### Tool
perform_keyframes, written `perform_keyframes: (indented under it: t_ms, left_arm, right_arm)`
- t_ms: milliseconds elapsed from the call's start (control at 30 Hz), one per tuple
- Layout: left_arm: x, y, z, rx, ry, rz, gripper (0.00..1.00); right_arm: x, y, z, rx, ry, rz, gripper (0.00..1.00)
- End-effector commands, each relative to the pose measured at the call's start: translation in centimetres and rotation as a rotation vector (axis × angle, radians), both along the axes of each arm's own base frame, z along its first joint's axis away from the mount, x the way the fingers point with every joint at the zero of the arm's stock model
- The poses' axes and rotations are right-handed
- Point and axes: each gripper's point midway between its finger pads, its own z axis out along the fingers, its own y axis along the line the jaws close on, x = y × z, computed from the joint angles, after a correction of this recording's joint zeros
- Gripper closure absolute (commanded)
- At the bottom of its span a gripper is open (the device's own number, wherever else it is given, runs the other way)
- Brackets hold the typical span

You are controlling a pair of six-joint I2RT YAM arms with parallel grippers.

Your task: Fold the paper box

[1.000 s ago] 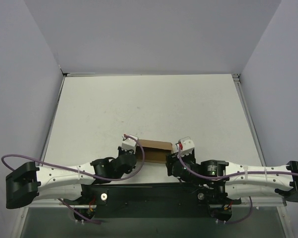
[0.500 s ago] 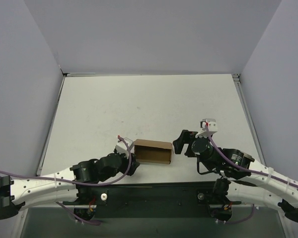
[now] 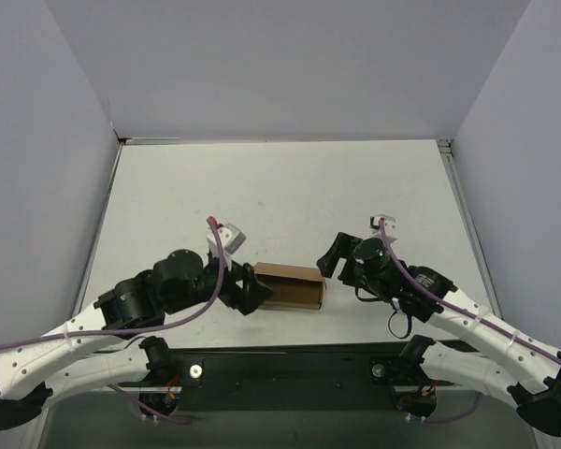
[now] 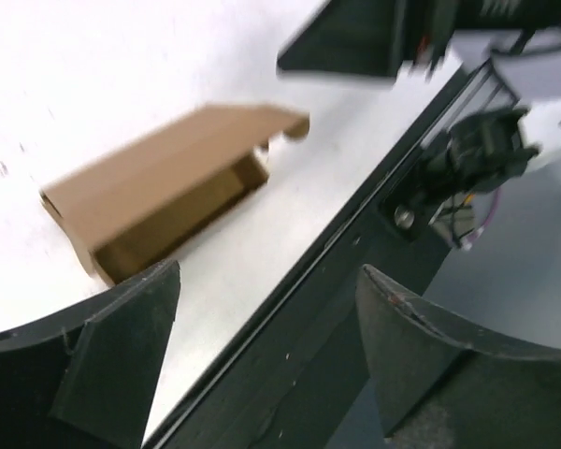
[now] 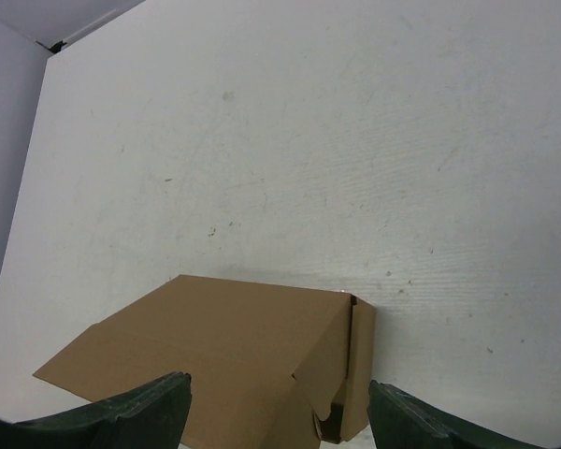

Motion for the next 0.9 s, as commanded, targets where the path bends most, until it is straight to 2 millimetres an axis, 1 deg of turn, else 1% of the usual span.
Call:
perform_keyframes:
  t_ms: [0,33,67,100,133,167,200,233,267,300,367,433,467,567,600,633,667,700,733,767,867]
  left_arm:
    - [3.7,0.3,3.6,-0.022,-0.006,0.022,0.12]
    - [7.0,2.0,4.0,-0.034,0.007,0.127,0.12]
    - [8.0,2.4,3.6,-0.04,0.044,0.139,0.12]
    - [8.8,1.7,3.0,-0.067,0.105,0.1,0.12]
    - [11.0,3.3,2.1,-0.078,0.14,0.165,0.13]
    - [11.6,3.4,1.5,-0.086,0.169,0.17,0.14]
    - [12.4,3.3,0.3,-0.085,0.21,0.165,0.15]
    - [12.6,3.4,-1.0,-0.079,0.239,0.17,0.15]
    - [12.7,3.3,-1.9,-0.079,0.262,0.168,0.16]
    - [13.0,2.8,-2.2,-0.101,0.271,0.164,0.16]
    - [12.7,2.2,-3.6,-0.134,0.303,0.139,0.17]
    - [12.6,2.1,-4.5,-0.156,0.324,0.158,0.17]
    - [12.6,2.2,-5.2,-0.164,0.327,0.166,0.16]
    - [12.4,2.1,-5.7,-0.191,0.335,0.168,0.17]
    - [12.2,2.1,-6.4,-0.197,0.353,0.175,0.17]
    - [12.1,2.0,-6.7,-0.205,0.356,0.174,0.17]
    - [12.2,1.8,-6.5,-0.232,0.351,0.168,0.17]
    - [12.0,1.8,-7.1,-0.235,0.363,0.167,0.17]
    - [11.9,1.7,-7.5,-0.232,0.378,0.17,0.18]
    - [12.3,1.5,-7.1,-0.251,0.353,0.159,0.18]
    - [12.3,1.5,-7.4,-0.252,0.358,0.164,0.21]
  right_arm:
    - [0.2,2.1,-0.3,0.098,0.039,0.021,0.24]
    - [0.3,2.3,-0.3,0.111,0.039,0.021,0.24]
    - [0.1,2.4,-0.8,0.12,0.053,0.022,0.25]
    - [0.1,2.4,-0.9,0.128,0.056,0.021,0.25]
    - [0.1,2.5,-0.9,0.146,0.058,0.009,0.26]
    - [0.0,2.4,-1.4,0.149,0.066,0.002,0.27]
    - [0.0,2.4,-1.5,0.159,0.069,-0.002,0.28]
    - [0.0,2.6,-1.4,0.18,0.068,-0.011,0.29]
    - [-0.1,2.5,-2.1,0.178,0.081,-0.015,0.3]
    - [-0.1,2.5,-2.3,0.183,0.086,-0.019,0.31]
    - [-0.2,2.8,-2.6,0.2,0.094,-0.022,0.32]
    - [-0.3,3.0,-3.0,0.203,0.104,-0.015,0.33]
    - [-0.3,3.1,-3.1,0.205,0.106,-0.014,0.33]
    - [-0.4,3.0,-3.5,0.204,0.115,-0.015,0.35]
    - [-0.4,3.0,-3.7,0.201,0.118,-0.018,0.35]
    - [-0.5,2.9,-3.9,0.198,0.12,-0.02,0.35]
    - [-0.5,2.9,-4.0,0.2,0.121,-0.022,0.36]
    - [-0.5,2.8,-4.2,0.202,0.123,-0.032,0.36]
    - [-0.6,2.6,-4.8,0.198,0.132,-0.037,0.36]
    - [-0.6,2.6,-4.9,0.201,0.131,-0.042,0.37]
    - [-0.9,2.4,-5.7,0.201,0.146,-0.051,0.38]
